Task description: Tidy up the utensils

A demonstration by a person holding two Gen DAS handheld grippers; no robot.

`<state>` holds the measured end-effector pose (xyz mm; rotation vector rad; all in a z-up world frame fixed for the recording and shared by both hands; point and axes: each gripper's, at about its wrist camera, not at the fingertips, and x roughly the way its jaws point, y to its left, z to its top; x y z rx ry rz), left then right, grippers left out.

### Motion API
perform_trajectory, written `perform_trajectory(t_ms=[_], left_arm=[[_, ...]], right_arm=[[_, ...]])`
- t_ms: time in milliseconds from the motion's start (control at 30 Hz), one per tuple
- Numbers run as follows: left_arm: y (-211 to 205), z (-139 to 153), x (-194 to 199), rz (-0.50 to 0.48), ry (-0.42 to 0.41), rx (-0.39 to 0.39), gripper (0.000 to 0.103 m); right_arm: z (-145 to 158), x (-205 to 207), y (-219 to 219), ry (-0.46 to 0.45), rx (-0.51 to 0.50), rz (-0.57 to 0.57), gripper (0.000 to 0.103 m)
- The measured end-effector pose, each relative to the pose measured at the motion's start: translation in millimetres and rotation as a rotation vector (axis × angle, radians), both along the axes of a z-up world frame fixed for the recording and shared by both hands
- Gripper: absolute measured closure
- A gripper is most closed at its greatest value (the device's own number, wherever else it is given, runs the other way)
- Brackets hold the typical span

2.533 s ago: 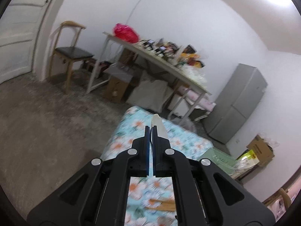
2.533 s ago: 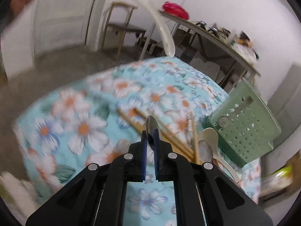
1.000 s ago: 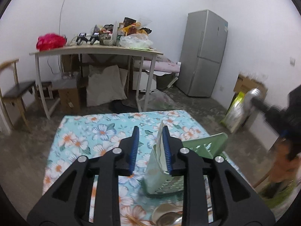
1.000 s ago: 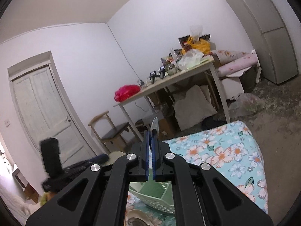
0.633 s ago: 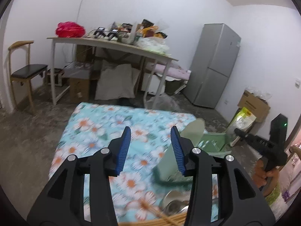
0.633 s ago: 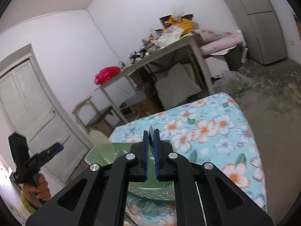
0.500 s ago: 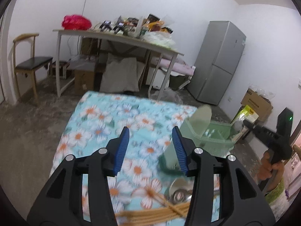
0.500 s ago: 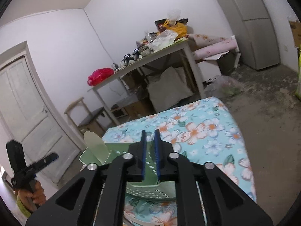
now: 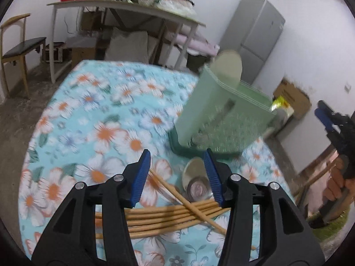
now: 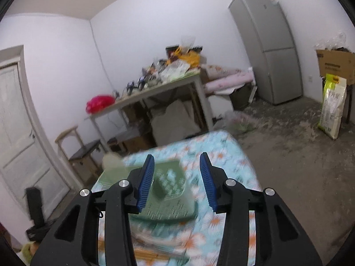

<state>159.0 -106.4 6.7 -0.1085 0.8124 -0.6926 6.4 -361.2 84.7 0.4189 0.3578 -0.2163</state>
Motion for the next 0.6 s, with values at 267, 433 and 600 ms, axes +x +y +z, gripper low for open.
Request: perform_trajectory(t_ms=[267,433,600], left_arm=[[-18.2,-45.5,12.1,0.004,0.120,0.123,0.080],[-10.5,-52.5,8.9,0.010,0.205,0.147,0.081],[-0.4,-45.4,5.3,-0.020,0.242,0.098,0.081]], right_arm=[[-71.9,35.1,59.1,0.260,0.147,0.235,0.061],[-115.8,68.6,85.6,0.429,0.174,0.324,0.068],[-122.3,73.8,94.6,0.454,0.157,0.356,0.069]])
